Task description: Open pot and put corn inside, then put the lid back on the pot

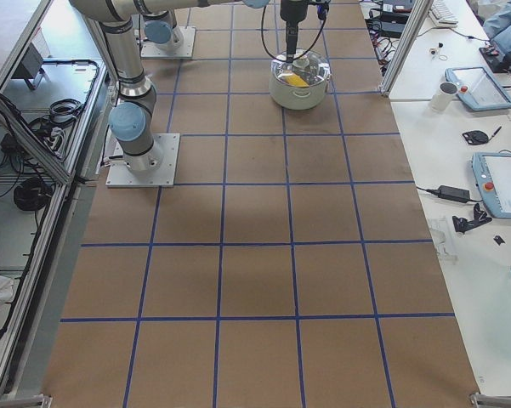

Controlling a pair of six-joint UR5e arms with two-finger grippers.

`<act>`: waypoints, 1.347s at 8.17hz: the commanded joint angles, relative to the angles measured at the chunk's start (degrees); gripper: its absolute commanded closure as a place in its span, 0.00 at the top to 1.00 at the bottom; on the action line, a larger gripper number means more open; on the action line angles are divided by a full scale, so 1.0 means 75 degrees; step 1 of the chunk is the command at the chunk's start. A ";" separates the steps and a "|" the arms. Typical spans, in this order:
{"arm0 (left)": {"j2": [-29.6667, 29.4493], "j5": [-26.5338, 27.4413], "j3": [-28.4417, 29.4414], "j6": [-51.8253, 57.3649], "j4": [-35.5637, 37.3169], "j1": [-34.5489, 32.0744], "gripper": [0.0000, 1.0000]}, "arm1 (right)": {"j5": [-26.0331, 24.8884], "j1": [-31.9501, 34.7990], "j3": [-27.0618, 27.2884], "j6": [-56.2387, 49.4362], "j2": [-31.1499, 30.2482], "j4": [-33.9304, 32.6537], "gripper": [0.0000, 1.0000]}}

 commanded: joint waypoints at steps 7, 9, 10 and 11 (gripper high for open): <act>0.0006 -0.0035 0.0003 0.0000 0.0012 0.0000 1.00 | -0.0134 0.0510 0.0071 0.0314 -0.0014 -0.0074 1.00; 0.0006 -0.0035 0.0003 0.0000 0.0012 0.0000 1.00 | -0.0134 0.0510 0.0106 0.0303 -0.0037 -0.0109 1.00; 0.0006 -0.0035 0.0003 0.0000 0.0012 0.0000 1.00 | -0.0088 0.0510 0.0118 0.0314 -0.0049 -0.0109 1.00; 0.0018 -0.0035 0.0003 0.0000 0.0012 0.0000 1.00 | -0.0099 0.0510 0.0153 0.0303 -0.0049 -0.0132 1.00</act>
